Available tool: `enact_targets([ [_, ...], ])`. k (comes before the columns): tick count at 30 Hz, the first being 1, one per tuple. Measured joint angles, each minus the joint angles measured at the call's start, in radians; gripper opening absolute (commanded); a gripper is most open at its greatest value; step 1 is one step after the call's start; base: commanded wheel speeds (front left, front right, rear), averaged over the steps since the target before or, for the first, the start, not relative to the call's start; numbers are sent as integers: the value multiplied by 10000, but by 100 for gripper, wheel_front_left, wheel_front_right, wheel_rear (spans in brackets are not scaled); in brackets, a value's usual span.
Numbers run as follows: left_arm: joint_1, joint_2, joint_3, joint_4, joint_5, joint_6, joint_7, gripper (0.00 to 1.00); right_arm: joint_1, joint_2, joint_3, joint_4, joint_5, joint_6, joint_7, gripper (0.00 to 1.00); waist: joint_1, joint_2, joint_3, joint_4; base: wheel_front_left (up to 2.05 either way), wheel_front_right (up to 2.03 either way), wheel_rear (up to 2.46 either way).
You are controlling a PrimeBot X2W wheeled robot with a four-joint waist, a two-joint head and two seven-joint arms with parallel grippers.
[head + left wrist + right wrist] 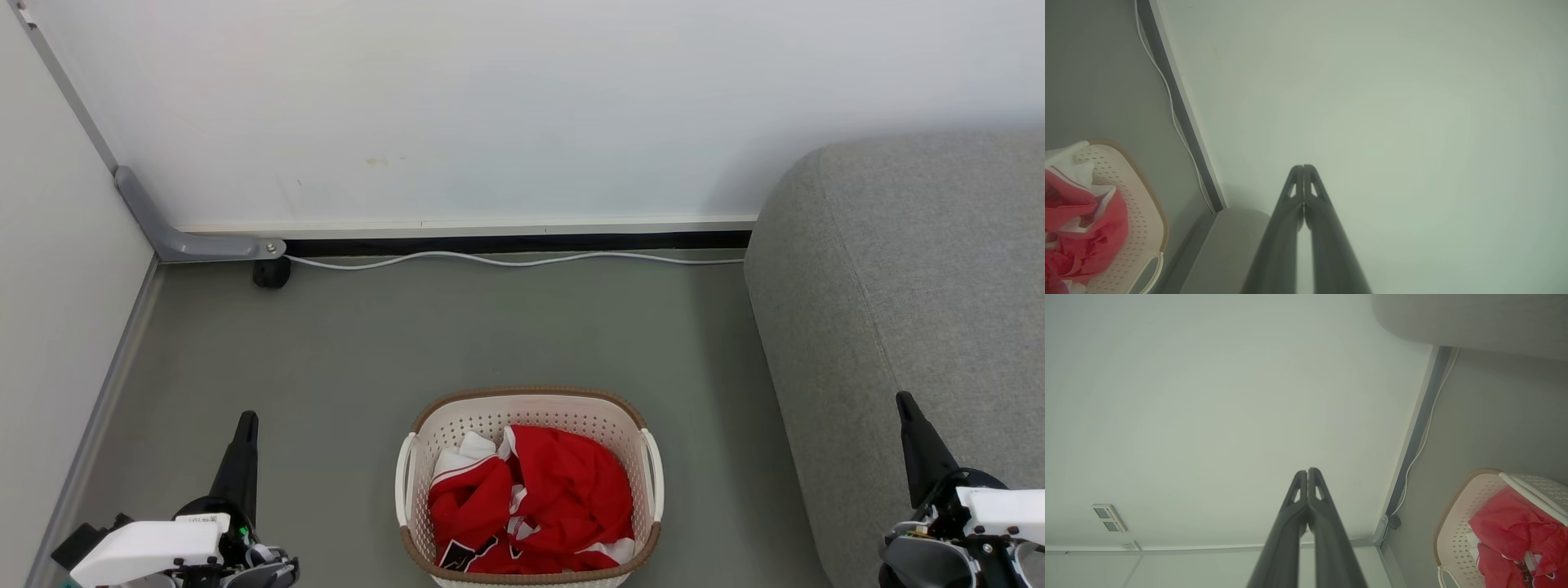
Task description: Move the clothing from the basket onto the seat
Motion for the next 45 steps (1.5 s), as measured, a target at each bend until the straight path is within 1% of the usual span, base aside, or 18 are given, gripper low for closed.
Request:
enact_targets([
  [45,0,0,0,0,0,0,0,0,0,0,0,0,0,0,0,0,0,0,0,0,0,0,0],
])
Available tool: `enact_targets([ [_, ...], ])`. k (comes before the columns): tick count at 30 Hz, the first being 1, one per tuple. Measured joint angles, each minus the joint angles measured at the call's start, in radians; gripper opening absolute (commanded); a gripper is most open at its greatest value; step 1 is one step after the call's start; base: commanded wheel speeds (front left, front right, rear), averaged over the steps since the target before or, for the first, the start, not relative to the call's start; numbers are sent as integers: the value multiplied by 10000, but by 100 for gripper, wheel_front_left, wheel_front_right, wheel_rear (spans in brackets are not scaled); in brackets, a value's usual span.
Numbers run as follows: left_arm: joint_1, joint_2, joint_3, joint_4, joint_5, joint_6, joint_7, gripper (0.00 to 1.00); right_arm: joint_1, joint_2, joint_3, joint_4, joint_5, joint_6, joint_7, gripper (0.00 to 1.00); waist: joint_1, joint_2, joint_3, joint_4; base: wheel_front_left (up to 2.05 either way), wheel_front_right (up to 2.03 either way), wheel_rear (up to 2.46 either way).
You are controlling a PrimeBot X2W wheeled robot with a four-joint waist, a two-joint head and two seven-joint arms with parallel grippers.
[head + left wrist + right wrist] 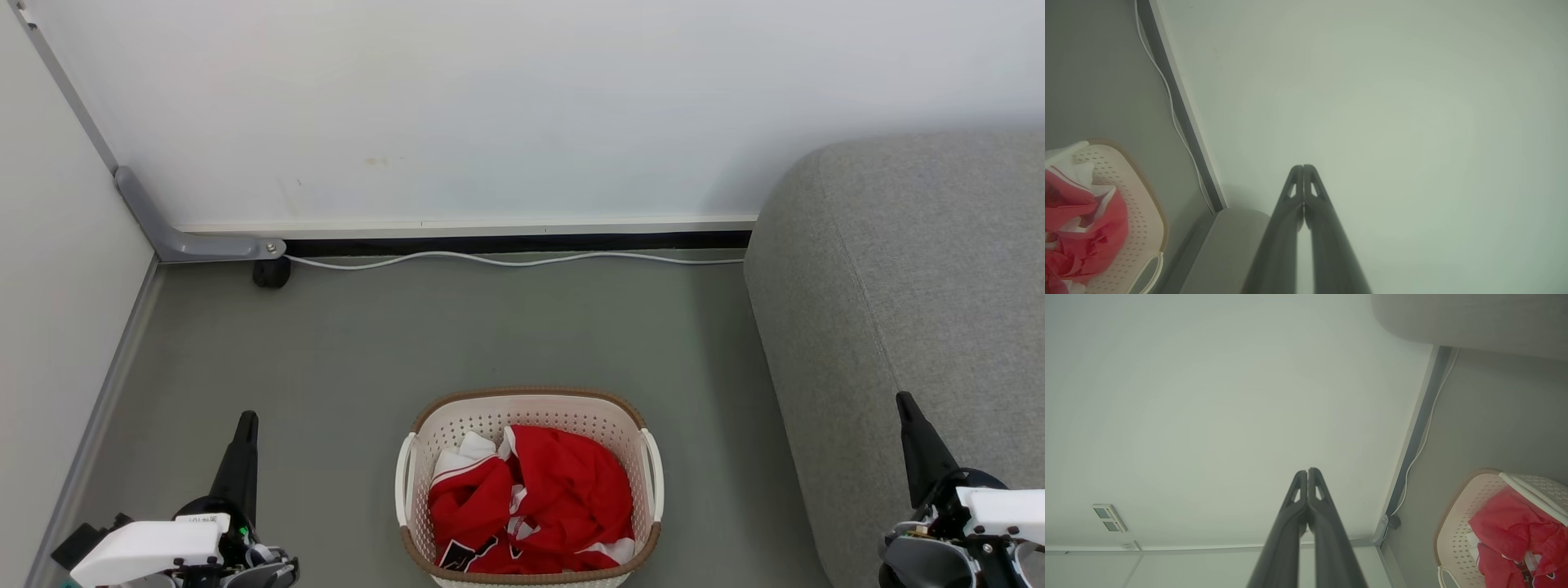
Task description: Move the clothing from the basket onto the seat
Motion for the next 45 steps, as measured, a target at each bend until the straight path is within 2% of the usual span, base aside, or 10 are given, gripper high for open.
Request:
enact_targets([
  [38,0,2,0,0,0,2,0,0,0,0,0,0,0,0,0,0,0,0,0,0,0,0,0],
  [39,0,2,0,0,0,0,0,100,0,0,0,0,0,0,0,100,0,0,0,0,0,0,0],
  [40,30,-23,-6,67,0,0,-4,0,10,17,15,71,-6,-2,-2,0,0,0,0,0,0,0,0],
  [42,196,-134,-19,320,0,2,-4,0,131,107,59,318,-8,-2,-2,0,0,0,2,0,0,0,0],
  [43,324,-188,-31,449,0,2,-4,100,243,159,77,430,-10,-4,-2,100,0,0,3,0,0,0,0],
  [45,561,-249,-59,662,0,4,-23,100,438,255,92,635,-10,-13,-2,100,0,0,18,-1,0,0,0],
])
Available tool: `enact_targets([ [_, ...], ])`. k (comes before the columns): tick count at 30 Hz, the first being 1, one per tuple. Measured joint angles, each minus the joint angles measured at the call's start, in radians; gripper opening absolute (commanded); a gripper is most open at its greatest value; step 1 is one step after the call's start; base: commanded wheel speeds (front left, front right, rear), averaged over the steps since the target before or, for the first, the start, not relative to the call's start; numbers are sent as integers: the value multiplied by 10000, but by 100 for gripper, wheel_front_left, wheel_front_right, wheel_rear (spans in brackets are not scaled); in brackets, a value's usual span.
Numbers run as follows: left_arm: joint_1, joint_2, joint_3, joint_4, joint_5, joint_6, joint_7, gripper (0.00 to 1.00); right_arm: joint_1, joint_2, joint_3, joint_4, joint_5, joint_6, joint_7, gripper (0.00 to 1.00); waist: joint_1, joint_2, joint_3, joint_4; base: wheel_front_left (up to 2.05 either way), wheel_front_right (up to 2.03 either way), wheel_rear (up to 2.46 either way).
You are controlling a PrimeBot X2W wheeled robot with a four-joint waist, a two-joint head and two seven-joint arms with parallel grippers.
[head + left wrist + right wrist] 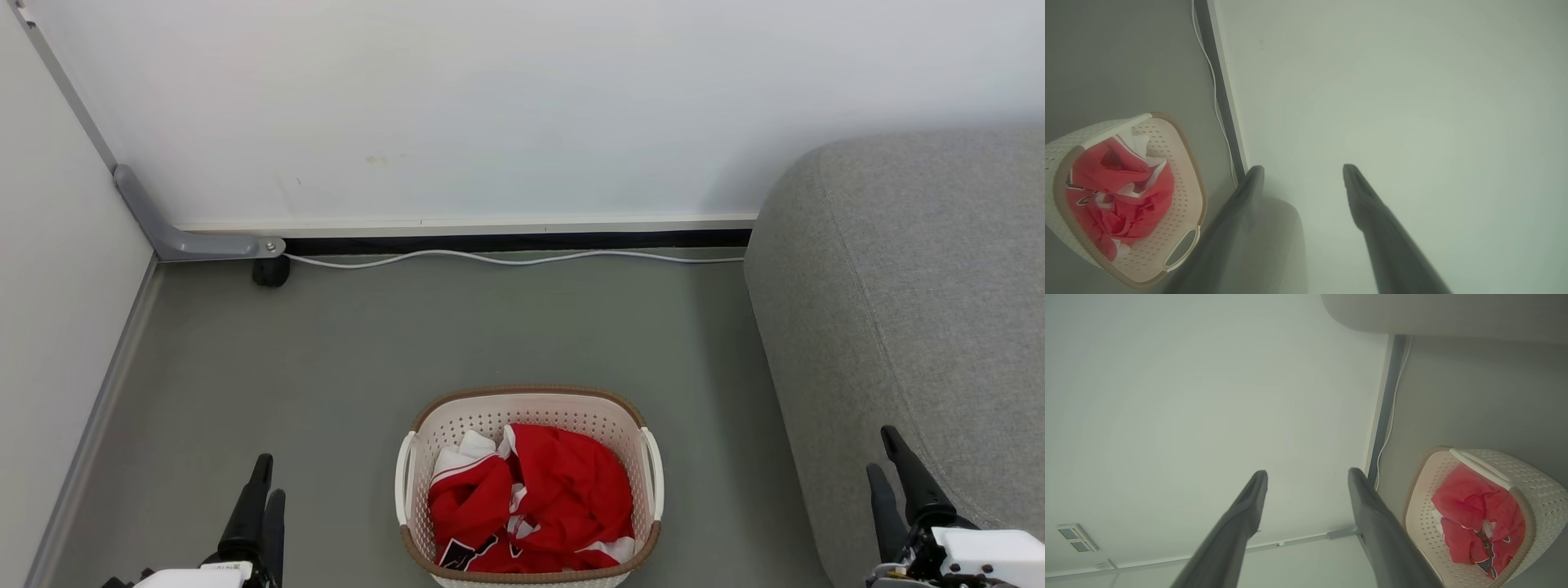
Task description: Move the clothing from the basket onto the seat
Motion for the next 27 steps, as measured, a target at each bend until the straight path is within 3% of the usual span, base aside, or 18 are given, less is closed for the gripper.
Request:
enact_targets([
  [15,-202,19,-286,88,52,0,-439,100,-151,-67,92,6,-48,-21,-10,100,3,0,-16,-21,0,0,0],
  [27,-488,44,-518,245,696,0,-763,100,-513,-422,629,-2,-399,-19,-368,100,2,0,-9,-29,0,0,0],
])
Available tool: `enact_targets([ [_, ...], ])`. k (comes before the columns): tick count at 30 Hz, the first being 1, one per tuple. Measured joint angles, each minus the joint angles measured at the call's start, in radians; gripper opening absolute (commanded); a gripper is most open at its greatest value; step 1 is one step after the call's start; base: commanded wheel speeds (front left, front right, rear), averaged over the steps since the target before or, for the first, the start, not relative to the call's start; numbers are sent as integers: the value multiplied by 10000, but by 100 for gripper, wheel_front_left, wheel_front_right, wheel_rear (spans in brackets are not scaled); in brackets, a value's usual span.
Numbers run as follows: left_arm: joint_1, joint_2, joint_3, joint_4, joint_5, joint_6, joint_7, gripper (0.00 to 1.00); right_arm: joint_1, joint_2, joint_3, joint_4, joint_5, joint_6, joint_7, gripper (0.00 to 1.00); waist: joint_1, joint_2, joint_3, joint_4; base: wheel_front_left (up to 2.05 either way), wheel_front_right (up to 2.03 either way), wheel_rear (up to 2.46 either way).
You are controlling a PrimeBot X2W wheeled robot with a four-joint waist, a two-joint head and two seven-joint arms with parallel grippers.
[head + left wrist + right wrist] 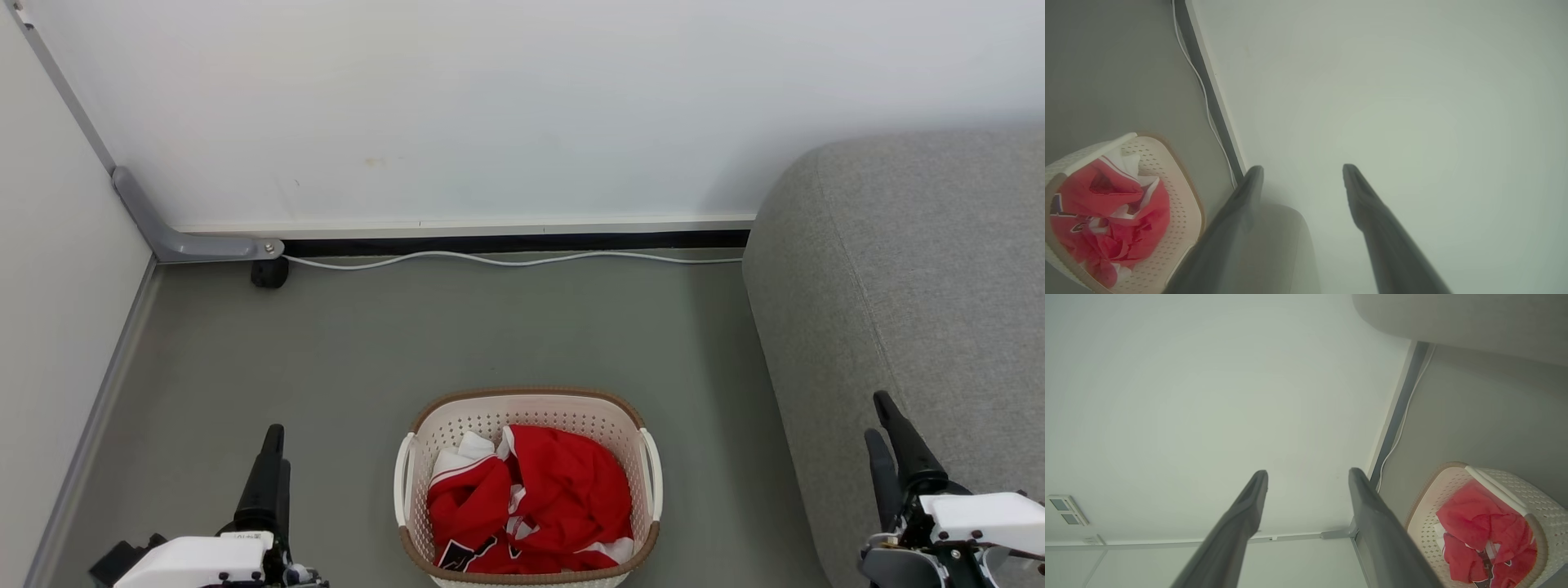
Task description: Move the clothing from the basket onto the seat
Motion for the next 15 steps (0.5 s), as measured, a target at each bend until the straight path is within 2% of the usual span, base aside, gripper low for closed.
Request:
enact_targets([
  [15,-313,42,-221,48,2117,0,-395,100,-629,-721,1285,284,-930,0,-790,100,-1,0,-3,-13,0,0,0],
])
